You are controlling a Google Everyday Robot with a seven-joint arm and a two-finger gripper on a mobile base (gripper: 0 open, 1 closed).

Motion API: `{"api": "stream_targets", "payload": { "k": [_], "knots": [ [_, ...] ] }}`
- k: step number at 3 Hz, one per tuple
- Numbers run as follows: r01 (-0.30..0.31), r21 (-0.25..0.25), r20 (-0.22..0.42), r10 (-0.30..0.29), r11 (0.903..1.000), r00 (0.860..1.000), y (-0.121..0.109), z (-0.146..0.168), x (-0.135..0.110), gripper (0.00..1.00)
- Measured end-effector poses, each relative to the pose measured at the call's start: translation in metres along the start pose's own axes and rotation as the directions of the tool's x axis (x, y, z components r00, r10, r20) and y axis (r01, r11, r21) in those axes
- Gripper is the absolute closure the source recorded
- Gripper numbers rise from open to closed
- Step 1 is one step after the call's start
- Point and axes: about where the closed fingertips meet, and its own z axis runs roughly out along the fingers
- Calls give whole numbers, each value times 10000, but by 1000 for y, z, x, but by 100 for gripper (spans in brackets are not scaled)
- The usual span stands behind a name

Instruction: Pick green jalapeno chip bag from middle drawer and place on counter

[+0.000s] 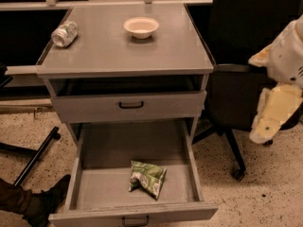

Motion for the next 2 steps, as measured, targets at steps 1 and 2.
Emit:
{"api": "stream_targets", "payload": {
  "k": [1, 2],
  "knots": [
    [129, -1068, 554, -70, 9942, 9984, 27, 72, -2, 0],
    [357, -2205, 857, -171, 9747, 9962, 58, 155, -6, 0]
  ]
}}
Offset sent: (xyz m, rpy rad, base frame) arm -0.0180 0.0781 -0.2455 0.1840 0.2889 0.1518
